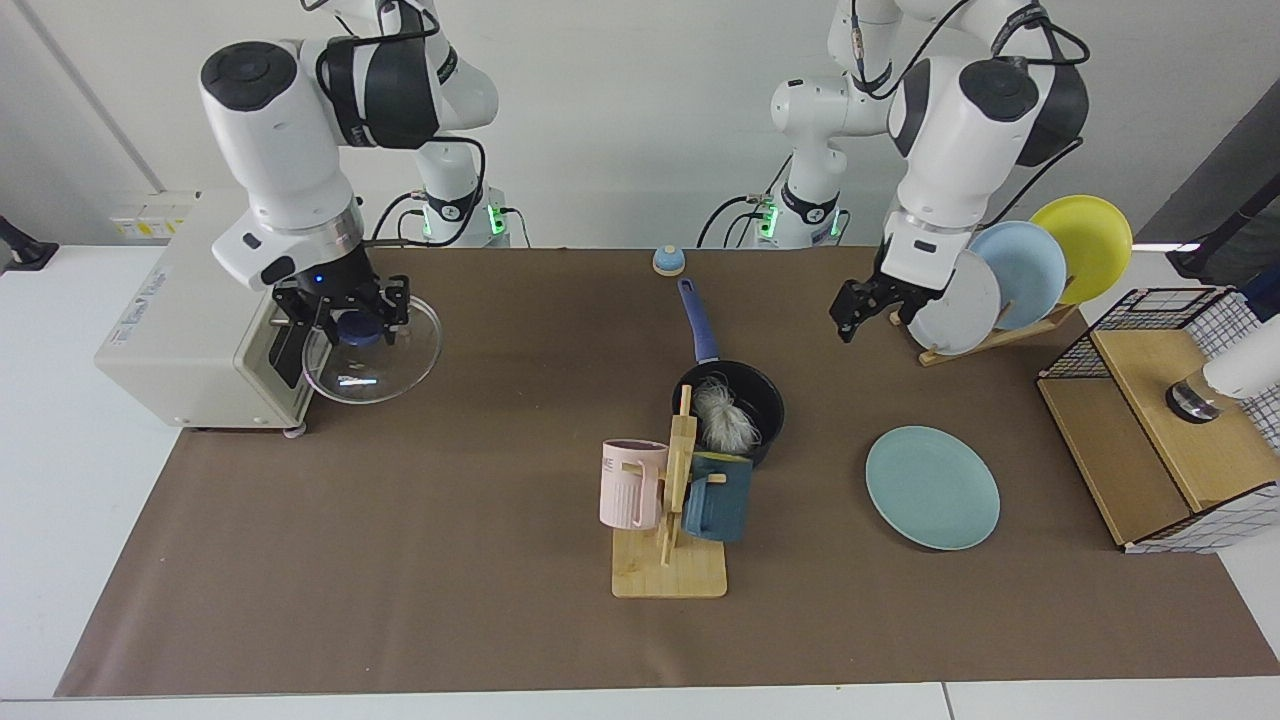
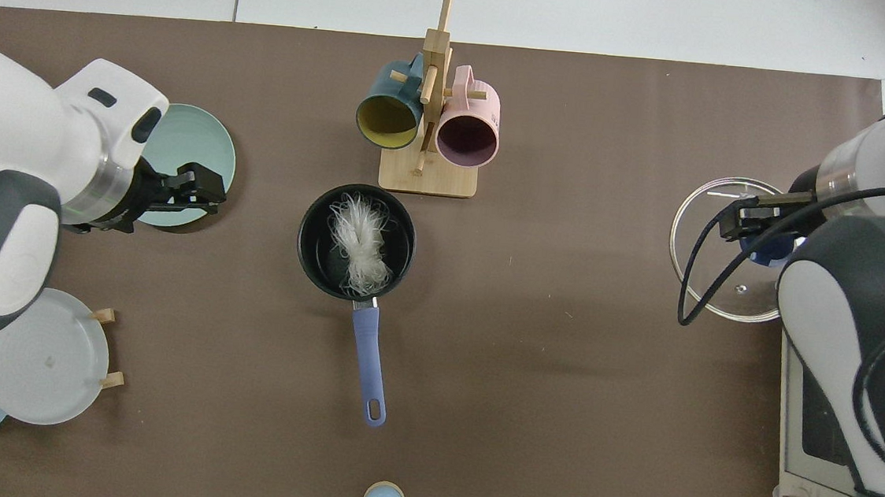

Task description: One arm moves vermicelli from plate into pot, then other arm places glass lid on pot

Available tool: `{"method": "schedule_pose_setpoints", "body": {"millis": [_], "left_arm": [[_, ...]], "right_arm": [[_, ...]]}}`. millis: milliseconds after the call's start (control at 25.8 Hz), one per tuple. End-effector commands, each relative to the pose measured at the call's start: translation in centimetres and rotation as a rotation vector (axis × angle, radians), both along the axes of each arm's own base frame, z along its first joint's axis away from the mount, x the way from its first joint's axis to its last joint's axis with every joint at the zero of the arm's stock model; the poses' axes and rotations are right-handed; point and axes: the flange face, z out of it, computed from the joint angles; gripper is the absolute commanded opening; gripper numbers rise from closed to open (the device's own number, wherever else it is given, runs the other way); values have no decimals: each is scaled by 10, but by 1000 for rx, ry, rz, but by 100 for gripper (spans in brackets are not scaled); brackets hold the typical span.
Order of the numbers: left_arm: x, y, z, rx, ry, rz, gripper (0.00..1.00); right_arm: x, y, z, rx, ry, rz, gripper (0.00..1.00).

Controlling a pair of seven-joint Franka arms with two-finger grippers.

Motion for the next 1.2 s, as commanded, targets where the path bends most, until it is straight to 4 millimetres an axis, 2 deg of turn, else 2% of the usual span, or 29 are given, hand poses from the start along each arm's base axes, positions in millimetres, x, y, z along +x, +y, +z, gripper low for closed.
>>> {"method": "schedule_pose_setpoints", "body": {"millis": [0, 155, 194, 272, 388, 543, 660, 737, 893, 1087, 1164], "left_arm": [[-21, 39, 23, 17, 28, -77, 100], [-27, 66, 35, 12, 22, -104, 100], [-27, 74, 35, 8, 25, -117, 100], [-29, 84, 36, -3, 40, -141, 100], [-35, 90, 46, -12, 25, -162, 100], [-34, 93, 46, -45, 20, -149, 100], [-35, 89, 46, -43, 25, -157, 100], [-36, 84, 46, -39, 31, -156, 100], [-37, 86, 47, -35, 35, -152, 100], [-35, 85, 47, -31, 29, -156, 100], [-36, 86, 48, -32, 29, -155, 100]], "right_arm": [[-31, 84, 13, -2, -1, -66, 0], [-50, 177, 16, -11, -41, -126, 0], [-50, 203, 7, -12, -34, -126, 0], [-43, 247, -2, -14, -31, -151, 0], [-22, 294, -6, -11, -32, -235, 0], [-14, 363, -36, 12, -58, -289, 0], [-21, 409, -71, 20, -80, -279, 0], [-20, 423, -86, 31, -93, -263, 0], [-11, 433, -99, 63, -122, -250, 0], [-5, 445, -135, 67, -129, -222, 0], [-2, 448, -140, 75, -143, -217, 0]]}}
